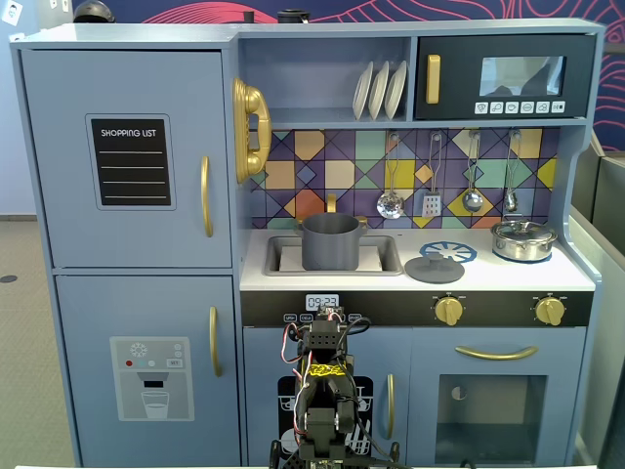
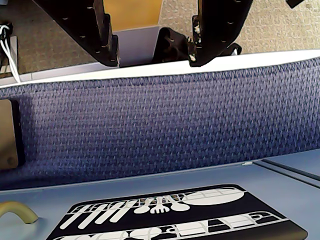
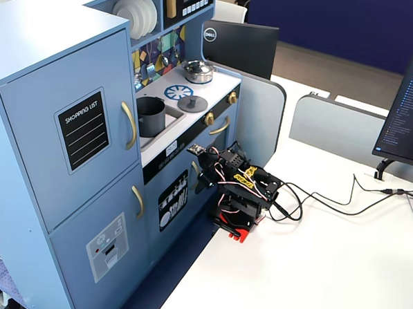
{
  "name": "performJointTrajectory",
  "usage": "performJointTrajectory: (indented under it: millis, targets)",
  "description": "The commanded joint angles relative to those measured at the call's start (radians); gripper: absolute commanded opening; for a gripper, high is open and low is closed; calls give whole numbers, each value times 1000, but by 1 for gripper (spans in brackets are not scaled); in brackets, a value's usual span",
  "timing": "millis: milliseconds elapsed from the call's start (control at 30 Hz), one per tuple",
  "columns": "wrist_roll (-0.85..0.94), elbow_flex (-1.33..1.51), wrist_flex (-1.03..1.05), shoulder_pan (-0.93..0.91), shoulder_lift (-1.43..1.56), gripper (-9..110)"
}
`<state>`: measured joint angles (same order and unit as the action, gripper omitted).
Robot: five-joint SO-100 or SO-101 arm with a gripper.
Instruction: Pick up the lid from the counter and put it on the gray recipient
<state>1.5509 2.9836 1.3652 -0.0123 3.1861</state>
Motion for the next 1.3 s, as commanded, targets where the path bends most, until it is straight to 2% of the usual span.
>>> performJointTrajectory:
  millis: [0, 267, 433, 700, 800, 1000, 1167, 1267]
  targets:
    - [-38, 18, 164, -35, -8, 0]
    - [-38, 18, 164, -32, -8, 0]
    - [28, -41, 138, -60, -17, 0]
    - [84, -600, 66, -137, -298, 0]
    - [163, -710, -112, -253, -327, 0]
    - [173, -644, -764, -437, -333, 0]
    - [130, -531, -1111, -509, -377, 0]
    - [100, -476, -1221, -569, -416, 5]
